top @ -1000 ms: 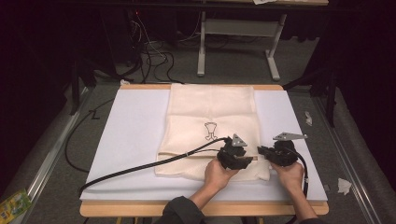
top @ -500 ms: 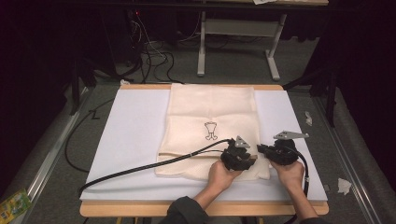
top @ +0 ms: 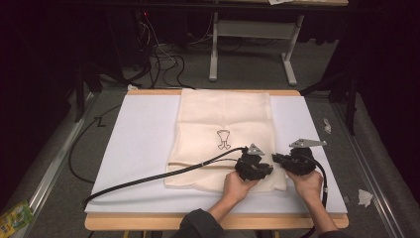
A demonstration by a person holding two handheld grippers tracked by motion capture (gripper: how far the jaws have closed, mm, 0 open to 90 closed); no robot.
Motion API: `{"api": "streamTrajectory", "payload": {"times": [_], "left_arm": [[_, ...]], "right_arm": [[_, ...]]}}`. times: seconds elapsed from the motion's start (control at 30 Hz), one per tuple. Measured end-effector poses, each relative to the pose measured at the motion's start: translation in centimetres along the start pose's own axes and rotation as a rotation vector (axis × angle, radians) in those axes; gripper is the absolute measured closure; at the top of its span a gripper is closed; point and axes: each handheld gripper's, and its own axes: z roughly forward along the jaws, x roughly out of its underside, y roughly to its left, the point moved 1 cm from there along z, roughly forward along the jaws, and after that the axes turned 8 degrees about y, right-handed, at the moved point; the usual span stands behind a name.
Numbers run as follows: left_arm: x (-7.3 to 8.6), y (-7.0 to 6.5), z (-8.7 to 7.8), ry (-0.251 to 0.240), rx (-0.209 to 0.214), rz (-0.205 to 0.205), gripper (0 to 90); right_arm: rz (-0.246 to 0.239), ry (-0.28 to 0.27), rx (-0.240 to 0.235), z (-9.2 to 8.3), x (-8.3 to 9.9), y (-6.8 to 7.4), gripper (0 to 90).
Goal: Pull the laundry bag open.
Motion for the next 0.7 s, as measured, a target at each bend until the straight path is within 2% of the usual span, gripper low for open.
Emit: {"api": "streamTrajectory", "payload": {"times": [0.3,0.5,0.6,0.7], "left_arm": [[0.4,0.4,0.9,0.005,0.016,-0.022,77.7],[0.5,0.3,1.0,0.004,0.018,-0.016,86.2],[0.4,0.3,0.9,0.006,0.014,-0.011,86.5],[0.4,0.2,0.7,0.009,0.009,0.000,86.7]], "right_arm": [[-0.002,0.012,-0.019,0.7,0.0,-0.1,88.5],[-0.006,0.015,-0.023,1.0,0.1,0.0,88.5],[0.002,0.016,-0.025,1.0,0.1,-0.2,88.5],[-0.013,0.023,-0.017,1.0,0.1,-0.2,88.5]]}}
